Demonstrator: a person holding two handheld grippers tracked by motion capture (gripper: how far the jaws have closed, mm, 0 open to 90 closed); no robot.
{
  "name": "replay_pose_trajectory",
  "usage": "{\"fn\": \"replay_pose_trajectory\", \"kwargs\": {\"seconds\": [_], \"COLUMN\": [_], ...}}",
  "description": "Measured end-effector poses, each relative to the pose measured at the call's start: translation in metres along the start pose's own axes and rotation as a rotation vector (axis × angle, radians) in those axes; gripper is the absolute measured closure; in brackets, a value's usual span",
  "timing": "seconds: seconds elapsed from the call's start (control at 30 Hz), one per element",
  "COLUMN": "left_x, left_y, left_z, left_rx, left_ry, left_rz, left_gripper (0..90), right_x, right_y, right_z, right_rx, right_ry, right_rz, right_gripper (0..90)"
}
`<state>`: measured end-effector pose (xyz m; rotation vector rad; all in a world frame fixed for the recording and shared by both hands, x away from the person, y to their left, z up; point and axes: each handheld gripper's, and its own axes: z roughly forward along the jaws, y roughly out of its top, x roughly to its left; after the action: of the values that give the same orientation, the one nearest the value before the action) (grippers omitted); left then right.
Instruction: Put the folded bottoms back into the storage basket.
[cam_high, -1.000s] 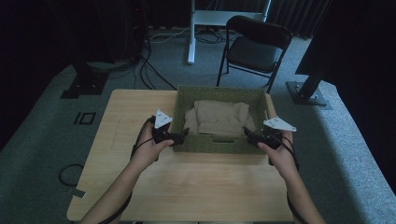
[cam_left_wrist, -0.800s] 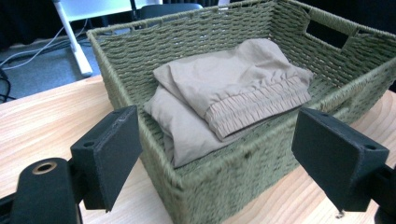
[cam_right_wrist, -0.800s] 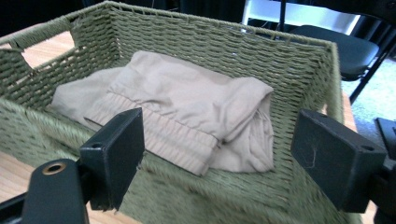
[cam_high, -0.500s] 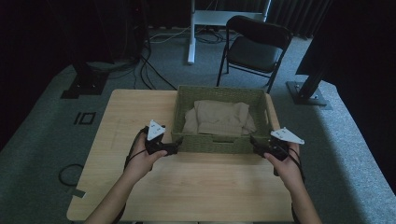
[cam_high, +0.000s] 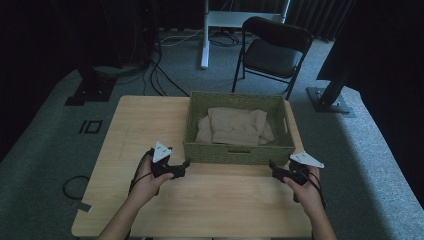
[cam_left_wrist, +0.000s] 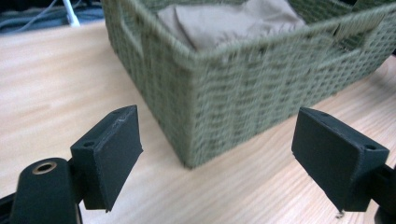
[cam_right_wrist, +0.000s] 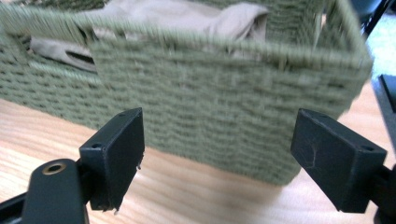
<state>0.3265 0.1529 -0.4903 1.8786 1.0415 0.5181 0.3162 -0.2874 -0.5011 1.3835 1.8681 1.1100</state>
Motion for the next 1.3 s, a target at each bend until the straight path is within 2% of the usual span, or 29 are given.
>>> {"fn": "replay_pose_trajectory", "kwargs": {"seconds": [0.23, 0.43, 0.6, 0.67, 0.93, 1.0, 1.13, 1.3], "left_x": [0.004, 0.007, 0.012, 0.015, 0.019, 0.020, 0.022, 0.026], "left_y": [-0.025, -0.040, -0.046, -0.049, -0.058, -0.060, -0.063, -0.064], "left_z": [0.005, 0.006, 0.006, 0.006, 0.008, 0.008, 0.009, 0.008], "left_rx": [0.054, 0.114, 0.118, 0.134, 0.163, 0.152, 0.193, 0.213], "left_ry": [0.018, 0.029, 0.044, 0.050, 0.117, 0.128, 0.159, 0.209], "left_rz": [-0.006, -0.002, -0.034, -0.040, -0.040, -0.056, -0.084, -0.129], "left_gripper": [16.6, 16.6, 16.6, 16.6, 16.6, 16.6, 16.6, 16.7], "right_x": [-0.002, -0.004, -0.003, -0.003, -0.004, -0.004, -0.006, -0.007], "right_y": [-0.017, -0.030, -0.036, -0.039, -0.046, -0.048, -0.048, -0.050], "right_z": [0.007, 0.013, 0.015, 0.016, 0.020, 0.021, 0.021, 0.022], "right_rx": [0.046, 0.078, 0.094, 0.102, 0.135, 0.142, 0.150, 0.206], "right_ry": [-0.013, -0.021, -0.027, -0.027, -0.046, -0.047, -0.056, -0.052], "right_rz": [0.013, 0.028, 0.040, 0.045, 0.036, 0.042, 0.042, 0.066], "right_gripper": [17.1, 17.1, 17.1, 17.1, 17.1, 17.1, 17.1, 15.7]}}
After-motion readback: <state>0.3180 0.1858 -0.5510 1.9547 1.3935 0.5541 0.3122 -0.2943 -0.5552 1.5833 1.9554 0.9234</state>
